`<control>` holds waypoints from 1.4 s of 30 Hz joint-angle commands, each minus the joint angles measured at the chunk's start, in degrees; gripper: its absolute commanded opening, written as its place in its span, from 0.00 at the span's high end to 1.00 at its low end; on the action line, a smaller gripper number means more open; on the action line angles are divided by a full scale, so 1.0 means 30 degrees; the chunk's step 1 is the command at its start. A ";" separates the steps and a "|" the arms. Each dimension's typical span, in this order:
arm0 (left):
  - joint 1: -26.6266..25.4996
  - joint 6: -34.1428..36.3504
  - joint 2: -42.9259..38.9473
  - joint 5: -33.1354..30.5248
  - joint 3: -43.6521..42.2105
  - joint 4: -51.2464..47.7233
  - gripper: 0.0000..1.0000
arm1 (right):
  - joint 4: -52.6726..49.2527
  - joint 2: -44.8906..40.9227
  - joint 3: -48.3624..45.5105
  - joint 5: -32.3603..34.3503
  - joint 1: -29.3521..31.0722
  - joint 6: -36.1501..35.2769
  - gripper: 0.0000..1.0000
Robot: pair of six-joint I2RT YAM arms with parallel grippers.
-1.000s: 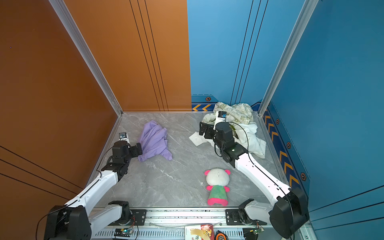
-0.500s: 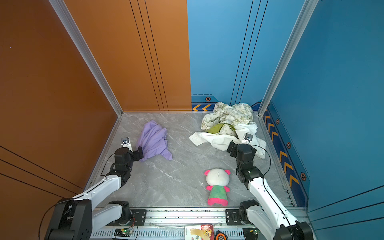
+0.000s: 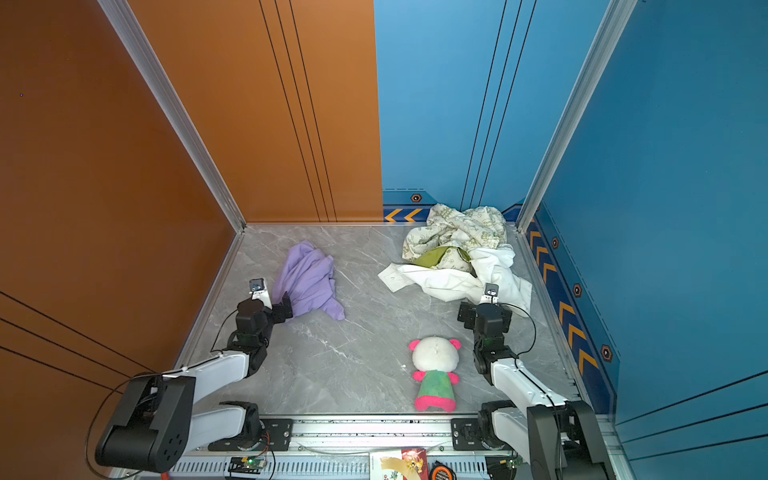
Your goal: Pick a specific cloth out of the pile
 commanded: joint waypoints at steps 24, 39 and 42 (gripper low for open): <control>0.1764 0.0539 0.5863 0.2378 0.0801 0.6105 0.02 | 0.9667 0.8408 0.1334 -0.5208 -0.1473 -0.1550 0.00; 0.1027 0.0575 0.6050 -0.0370 0.0962 0.6075 0.02 | 0.8236 0.8399 0.2065 -0.4753 -0.1678 -0.1109 0.00; 0.1044 0.0566 0.6072 -0.0349 0.0965 0.6075 0.02 | 0.8054 0.8392 0.2191 -0.4990 -0.1757 -0.1081 0.00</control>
